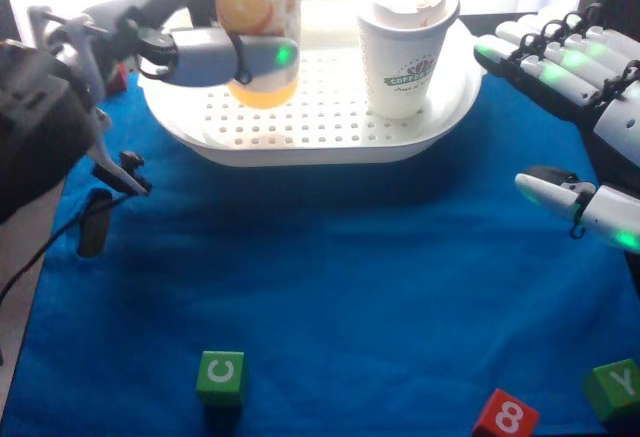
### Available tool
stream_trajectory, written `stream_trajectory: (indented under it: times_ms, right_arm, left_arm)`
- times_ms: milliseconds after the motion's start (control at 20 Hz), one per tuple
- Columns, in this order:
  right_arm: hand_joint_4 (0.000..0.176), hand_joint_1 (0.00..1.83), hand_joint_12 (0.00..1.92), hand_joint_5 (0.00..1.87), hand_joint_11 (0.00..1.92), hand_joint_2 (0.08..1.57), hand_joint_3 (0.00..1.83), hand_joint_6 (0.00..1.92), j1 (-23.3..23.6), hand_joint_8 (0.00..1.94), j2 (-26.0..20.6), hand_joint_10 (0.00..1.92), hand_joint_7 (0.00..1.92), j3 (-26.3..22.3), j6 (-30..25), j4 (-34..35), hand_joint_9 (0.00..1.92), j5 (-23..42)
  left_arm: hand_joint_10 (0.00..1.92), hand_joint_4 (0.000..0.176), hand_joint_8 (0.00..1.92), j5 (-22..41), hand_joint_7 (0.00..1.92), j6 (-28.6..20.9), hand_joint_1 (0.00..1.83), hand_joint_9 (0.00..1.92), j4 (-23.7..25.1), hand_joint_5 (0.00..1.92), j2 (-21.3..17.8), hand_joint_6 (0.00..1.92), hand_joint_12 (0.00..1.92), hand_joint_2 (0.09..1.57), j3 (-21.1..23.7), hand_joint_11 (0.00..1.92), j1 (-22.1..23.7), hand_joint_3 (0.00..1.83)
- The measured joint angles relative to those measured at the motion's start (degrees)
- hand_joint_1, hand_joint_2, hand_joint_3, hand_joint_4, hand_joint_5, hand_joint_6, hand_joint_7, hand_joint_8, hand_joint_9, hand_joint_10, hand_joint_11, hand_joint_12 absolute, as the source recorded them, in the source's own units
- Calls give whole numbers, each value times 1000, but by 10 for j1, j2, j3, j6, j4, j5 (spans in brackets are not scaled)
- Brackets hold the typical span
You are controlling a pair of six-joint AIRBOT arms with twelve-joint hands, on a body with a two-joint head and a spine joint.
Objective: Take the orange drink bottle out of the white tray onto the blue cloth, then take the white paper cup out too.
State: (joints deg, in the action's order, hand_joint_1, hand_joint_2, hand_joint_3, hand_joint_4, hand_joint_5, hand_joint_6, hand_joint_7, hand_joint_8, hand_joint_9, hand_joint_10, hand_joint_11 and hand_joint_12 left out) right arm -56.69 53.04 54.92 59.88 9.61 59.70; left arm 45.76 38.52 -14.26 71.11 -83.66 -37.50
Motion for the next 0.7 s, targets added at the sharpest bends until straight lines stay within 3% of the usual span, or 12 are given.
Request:
stream_trajectory:
  times_ms: [50,100,150,200,250,300,350,400,450,550,600,700]
  right_arm:
    - [0,582,0,0,0,1384,8,0,0,0,0,0,0,0,0,0,0,0]
    - [0,584,0,0,0,1379,5,0,0,0,0,0,0,0,0,0,0,0]
    - [0,602,0,0,0,1371,1,0,0,0,0,0,0,0,0,0,0,0]
    - [0,587,0,0,0,1373,2,0,0,0,1,0,0,0,0,0,0,0]
    - [0,592,0,0,0,1372,1,0,0,0,2,0,0,0,0,1,0,0]
    - [0,592,0,0,0,1367,0,0,0,0,2,0,0,0,0,2,0,0]
    - [0,616,0,0,0,1364,0,0,0,0,3,0,0,0,0,2,0,1]
    - [0,636,0,0,0,1360,0,0,0,0,3,0,0,0,0,2,0,0]
    - [0,637,0,0,0,1359,0,0,0,0,3,0,0,0,0,2,0,0]
    - [0,663,0,0,0,1352,0,0,0,0,3,0,0,0,0,3,0,0]
    - [0,643,0,0,0,1352,0,0,0,0,3,0,0,0,0,3,0,0]
    - [0,623,0,0,0,1357,0,0,0,0,5,0,0,0,0,4,0,0]
  left_arm:
    - [1920,15,1752,20,567,0,975,695,9,718,-11,1404,1921,1248,14,813,0,2]
    - [1883,0,1664,47,679,-1,1106,638,25,679,-29,1339,1921,1270,35,740,-2,9]
    - [1896,0,1705,72,578,-1,1017,628,33,743,-42,1353,1921,1238,53,744,-10,0]
    - [1888,47,1729,106,530,-4,997,588,50,790,-61,1320,1921,1215,83,712,-28,0]
    - [1837,61,1702,120,475,-4,990,521,59,798,-70,1314,1921,1210,98,622,-39,0]
    - [1871,75,1747,142,517,-3,992,590,70,817,-82,1289,1921,1200,123,679,-57,0]
    - [1881,138,1757,158,448,-4,959,510,80,808,-95,1298,1921,1199,146,621,-73,0]
    - [1786,136,1682,169,393,-3,940,389,89,773,-104,1346,1921,1215,160,443,-83,2]
    - [1689,168,1596,189,361,-4,906,312,106,738,-119,1387,1921,1230,181,290,-99,5]
    - [1729,176,1631,212,375,-4,901,344,114,726,-133,1406,1918,1236,203,334,-119,2]
    - [1716,103,1637,220,390,-4,932,429,112,714,-138,1424,1858,1247,214,468,-134,4]
    - [1746,0,1644,215,463,-4,1005,578,112,716,-139,1410,1883,1250,221,626,-153,0]
